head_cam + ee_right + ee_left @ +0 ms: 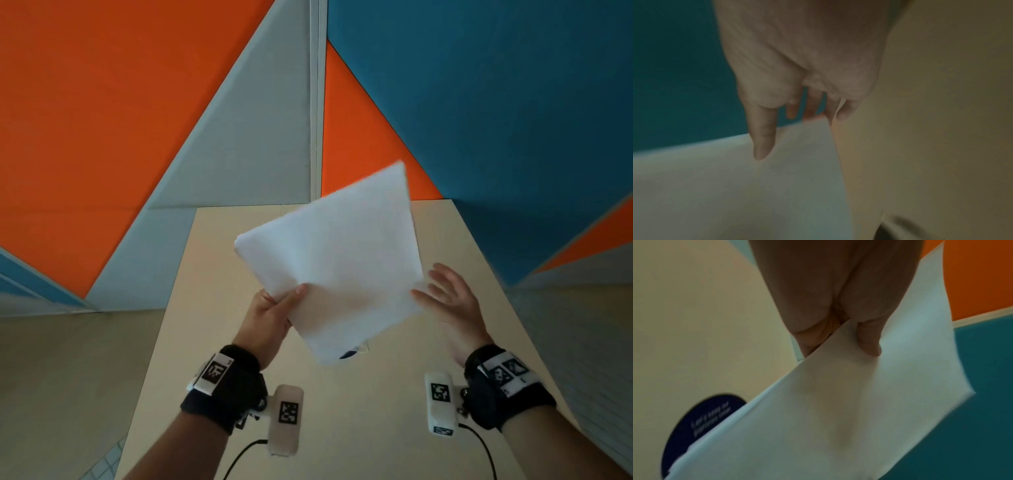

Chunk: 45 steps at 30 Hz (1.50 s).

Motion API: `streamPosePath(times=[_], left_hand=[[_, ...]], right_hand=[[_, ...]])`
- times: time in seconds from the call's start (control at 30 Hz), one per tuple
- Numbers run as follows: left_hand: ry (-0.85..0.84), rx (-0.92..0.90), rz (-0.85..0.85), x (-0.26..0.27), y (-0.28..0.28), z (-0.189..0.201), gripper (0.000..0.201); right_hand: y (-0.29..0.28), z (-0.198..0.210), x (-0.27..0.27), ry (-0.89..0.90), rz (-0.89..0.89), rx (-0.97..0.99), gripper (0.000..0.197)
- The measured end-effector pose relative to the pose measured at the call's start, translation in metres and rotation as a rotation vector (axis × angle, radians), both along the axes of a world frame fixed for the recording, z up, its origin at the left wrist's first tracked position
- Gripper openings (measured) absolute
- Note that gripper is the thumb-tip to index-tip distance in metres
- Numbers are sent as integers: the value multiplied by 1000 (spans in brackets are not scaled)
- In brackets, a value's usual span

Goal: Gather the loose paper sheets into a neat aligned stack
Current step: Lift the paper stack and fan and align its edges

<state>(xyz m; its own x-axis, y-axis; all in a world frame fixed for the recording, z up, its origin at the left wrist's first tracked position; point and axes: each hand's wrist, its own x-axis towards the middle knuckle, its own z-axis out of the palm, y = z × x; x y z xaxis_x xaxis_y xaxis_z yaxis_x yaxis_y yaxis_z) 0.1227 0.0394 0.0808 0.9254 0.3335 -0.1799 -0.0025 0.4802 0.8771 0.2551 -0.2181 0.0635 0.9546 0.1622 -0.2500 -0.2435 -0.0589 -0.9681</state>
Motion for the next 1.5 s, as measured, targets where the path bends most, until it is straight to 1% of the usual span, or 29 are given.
streamPosePath(times=[0.07, 0.1, 0.13, 0.17, 0.23, 0.3, 0.33, 0.37, 0.5, 0.53, 0.6, 0.67, 0.73, 0.8, 0.9, 1.0, 1.1, 1.23, 1.3, 1.37, 1.47, 1.5], left_hand=[[37, 120, -40, -2, 10, -1, 19], [63, 172, -63, -2, 12, -2, 18], [88, 219, -82, -2, 14, -5, 17], [110, 265, -95, -2, 14, -6, 17], [144, 346, -109, -3, 12, -10, 17], [171, 390, -102, -3, 10, -17, 17], [188, 405, -87, -3, 9, -21, 17], [206, 414, -65, -4, 8, -25, 17], [253, 466, 19, -7, 7, -35, 8], [249, 490, 48, -8, 6, -33, 11], [207, 492, 117, -8, 6, -24, 20], [122, 495, 179, -7, 5, -8, 25], [22, 501, 220, -6, 3, 7, 21], [-30, 511, 256, -5, -1, 18, 17], [-20, 530, 301, -3, -7, 23, 15], [-18, 494, 302, -3, -10, 26, 11], [-26, 470, 339, -1, -11, 34, 29], [14, 474, 343, 0, -13, 33, 37], [27, 474, 336, -1, -15, 32, 42], [24, 464, 348, 0, -15, 35, 39], [36, 443, 358, 2, -17, 37, 37], [45, 447, 360, 3, -17, 37, 34]], right_hand=[[0, 6, 6, -126, 147, -178, 85], [3, 10, 7, -153, 231, -196, 89], [8, 14, 7, -162, 292, -169, 88], [14, 19, 5, -159, 323, -115, 84], [24, 26, -1, -147, 311, -1, 70], [33, 28, -8, -177, 261, -1, 44], [36, 26, -10, -188, 246, -10, 34], [37, 23, -12, -183, 238, -17, 29], [38, 15, -18, -144, 244, -31, 24], [38, 14, -19, -143, 250, -27, 22], [37, 18, -21, -155, 265, -12, 19], [36, 25, -22, -172, 273, 9, 18], [36, 30, -21, -187, 282, 18, 18], [37, 32, -21, -201, 299, 26, 20], [40, 34, -22, -185, 309, 25, 24], [41, 37, -24, -175, 305, 29, 18], [40, 39, -24, -187, 311, 31, 23], [35, 36, -25, -166, 305, 30, 17], [33, 33, -25, -164, 292, 33, 21], [33, 33, -25, -188, 277, 55, 24], [34, 36, -26, -223, 282, 50, 17], [35, 37, -26, -229, 287, 42, 18]])
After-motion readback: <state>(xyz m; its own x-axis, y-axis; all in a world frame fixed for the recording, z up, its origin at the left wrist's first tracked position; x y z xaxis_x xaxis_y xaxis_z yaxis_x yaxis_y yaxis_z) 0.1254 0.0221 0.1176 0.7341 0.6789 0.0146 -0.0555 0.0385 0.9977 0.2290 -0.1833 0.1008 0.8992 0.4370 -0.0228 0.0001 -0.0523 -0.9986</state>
